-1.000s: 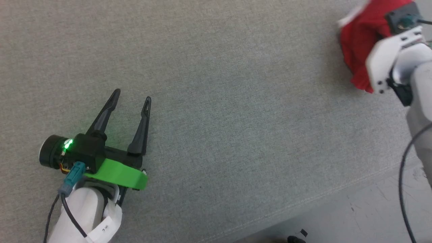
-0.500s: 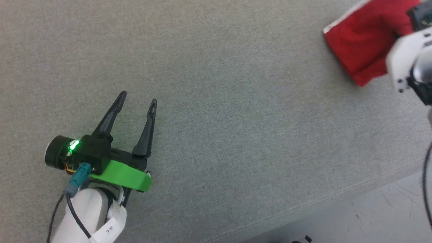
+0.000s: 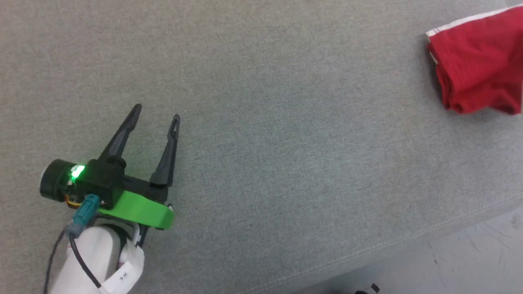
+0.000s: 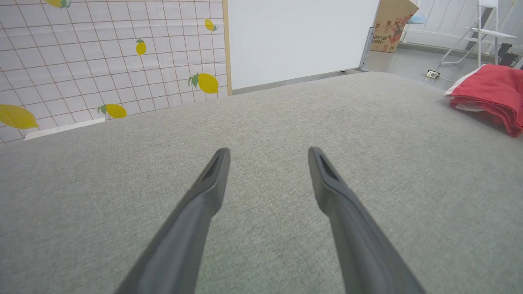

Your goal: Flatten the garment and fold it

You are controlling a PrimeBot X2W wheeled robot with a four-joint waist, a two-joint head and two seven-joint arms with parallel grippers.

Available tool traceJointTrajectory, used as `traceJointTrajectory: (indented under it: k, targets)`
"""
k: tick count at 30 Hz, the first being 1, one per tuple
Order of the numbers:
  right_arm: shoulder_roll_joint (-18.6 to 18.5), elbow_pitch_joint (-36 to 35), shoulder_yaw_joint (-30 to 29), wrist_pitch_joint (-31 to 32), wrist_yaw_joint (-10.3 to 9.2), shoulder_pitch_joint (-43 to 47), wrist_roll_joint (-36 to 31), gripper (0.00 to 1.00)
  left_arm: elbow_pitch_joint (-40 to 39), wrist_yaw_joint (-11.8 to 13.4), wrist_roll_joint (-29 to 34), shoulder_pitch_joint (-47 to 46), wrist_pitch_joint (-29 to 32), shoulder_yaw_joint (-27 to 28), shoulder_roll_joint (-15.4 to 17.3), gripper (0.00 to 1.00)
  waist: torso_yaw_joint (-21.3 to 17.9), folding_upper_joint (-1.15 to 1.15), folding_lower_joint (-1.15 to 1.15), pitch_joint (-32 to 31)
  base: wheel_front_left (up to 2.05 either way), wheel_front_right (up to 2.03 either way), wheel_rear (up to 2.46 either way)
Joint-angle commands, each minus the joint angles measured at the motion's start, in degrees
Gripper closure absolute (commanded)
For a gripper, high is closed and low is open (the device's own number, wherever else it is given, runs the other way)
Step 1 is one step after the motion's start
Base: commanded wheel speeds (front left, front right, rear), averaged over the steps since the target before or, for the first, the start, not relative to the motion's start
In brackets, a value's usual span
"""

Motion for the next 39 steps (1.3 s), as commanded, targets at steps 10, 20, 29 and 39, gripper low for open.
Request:
traceJointTrajectory:
  k: [10, 20, 29, 39]
  targets:
    - [4.0, -6.8, -11.0, -12.0, -0.10, 9.6, -1.0, 0.00, 6.2, 0.7, -3.7, 1.7, -4.0, -1.3, -5.0, 0.00, 3.3, 0.00, 0.00, -9.4, 0.00, 0.00, 0.00]
    - [11.8, -23.6, -6.5, -22.4, -0.10, 25.6, 12.2, 0.00, 11.4, 0.7, -5.7, 4.4, -5.2, 0.2, -9.7, 0.00, 8.0, 0.00, 0.00, -18.6, 0.00, 0.00, 0.00]
    - [17.3, -47.8, -6.5, -22.6, -0.10, 45.3, 15.4, 0.00, 12.7, -0.2, -5.8, 7.1, -5.2, 2.2, -13.1, 0.00, 14.5, 0.00, 0.00, -23.7, 0.00, 0.00, 0.00]
    - [21.3, -60.1, -6.9, -22.6, -0.10, 57.7, 10.1, 0.00, 14.3, -0.9, -4.7, 9.0, -5.3, 3.6, -14.5, 0.00, 19.7, 0.00, 0.00, -25.3, 0.00, 0.00, 0.00]
